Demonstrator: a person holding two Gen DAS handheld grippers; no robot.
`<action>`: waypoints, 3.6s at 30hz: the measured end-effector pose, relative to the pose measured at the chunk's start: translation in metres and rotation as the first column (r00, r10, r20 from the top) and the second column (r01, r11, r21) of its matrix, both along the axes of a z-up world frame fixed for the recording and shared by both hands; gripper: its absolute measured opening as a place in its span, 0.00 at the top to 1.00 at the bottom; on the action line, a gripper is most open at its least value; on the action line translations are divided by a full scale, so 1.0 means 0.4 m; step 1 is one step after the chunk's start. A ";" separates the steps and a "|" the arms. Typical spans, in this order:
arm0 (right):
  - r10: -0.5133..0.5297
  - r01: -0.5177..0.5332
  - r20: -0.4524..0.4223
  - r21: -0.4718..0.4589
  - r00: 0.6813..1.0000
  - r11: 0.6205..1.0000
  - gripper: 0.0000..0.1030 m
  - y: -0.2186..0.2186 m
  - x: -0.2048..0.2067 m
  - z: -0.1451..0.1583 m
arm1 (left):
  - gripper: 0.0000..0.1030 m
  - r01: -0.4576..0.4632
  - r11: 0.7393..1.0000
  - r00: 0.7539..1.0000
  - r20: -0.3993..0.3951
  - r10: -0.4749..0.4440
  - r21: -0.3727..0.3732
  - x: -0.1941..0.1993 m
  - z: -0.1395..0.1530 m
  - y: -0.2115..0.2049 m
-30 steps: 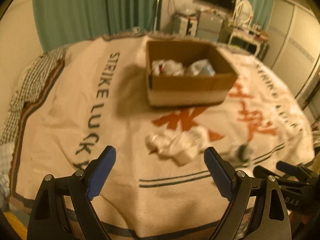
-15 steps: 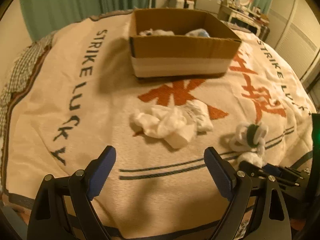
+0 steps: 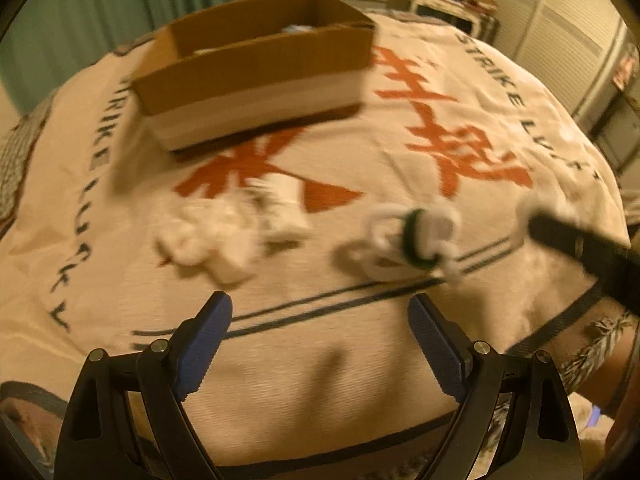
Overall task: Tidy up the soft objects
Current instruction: 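Grasp the white plush toy with the left gripper while the right grasps a white cloth, then drop the plush toy and cloth into the box from both grippers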
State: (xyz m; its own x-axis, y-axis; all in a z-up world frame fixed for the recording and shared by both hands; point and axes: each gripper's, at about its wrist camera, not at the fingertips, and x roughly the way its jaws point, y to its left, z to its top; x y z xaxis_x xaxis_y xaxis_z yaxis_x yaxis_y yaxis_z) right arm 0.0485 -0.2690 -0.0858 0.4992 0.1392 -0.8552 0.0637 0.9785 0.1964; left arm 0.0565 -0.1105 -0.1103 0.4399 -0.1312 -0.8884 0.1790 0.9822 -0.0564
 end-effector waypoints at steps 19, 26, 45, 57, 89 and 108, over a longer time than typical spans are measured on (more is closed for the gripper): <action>-0.036 0.037 0.010 -0.021 0.999 0.999 0.63 -0.110 0.100 -0.037 | 0.38 0.052 0.992 0.997 -0.051 -0.058 -0.112 0.086 -0.061 -0.132; -0.025 0.026 0.004 -0.011 1.000 1.000 0.63 -0.102 0.118 -0.043 | 0.54 0.063 0.991 0.997 -0.029 -0.067 -0.114 0.088 -0.056 -0.124; 0.026 -0.018 0.131 -0.060 0.991 0.998 0.63 -0.007 0.062 0.105 | 0.56 0.018 0.989 0.992 0.127 0.001 -0.144 0.014 0.123 0.030; 0.166 -0.150 0.187 -0.098 0.968 0.984 0.63 0.202 0.062 0.169 | 0.56 -0.080 0.991 0.961 0.256 0.104 -0.104 0.008 0.208 0.212; 0.257 -0.253 0.195 -0.043 0.947 0.966 0.45 0.329 0.780 0.105 | 0.40 -0.042 0.995 0.977 0.203 0.060 -0.091 0.615 0.138 0.267; 0.176 -0.139 0.376 -0.123 0.910 0.983 0.23 0.231 0.448 0.496 | 0.10 -0.065 0.997 0.876 0.475 0.078 -0.044 0.240 0.578 0.291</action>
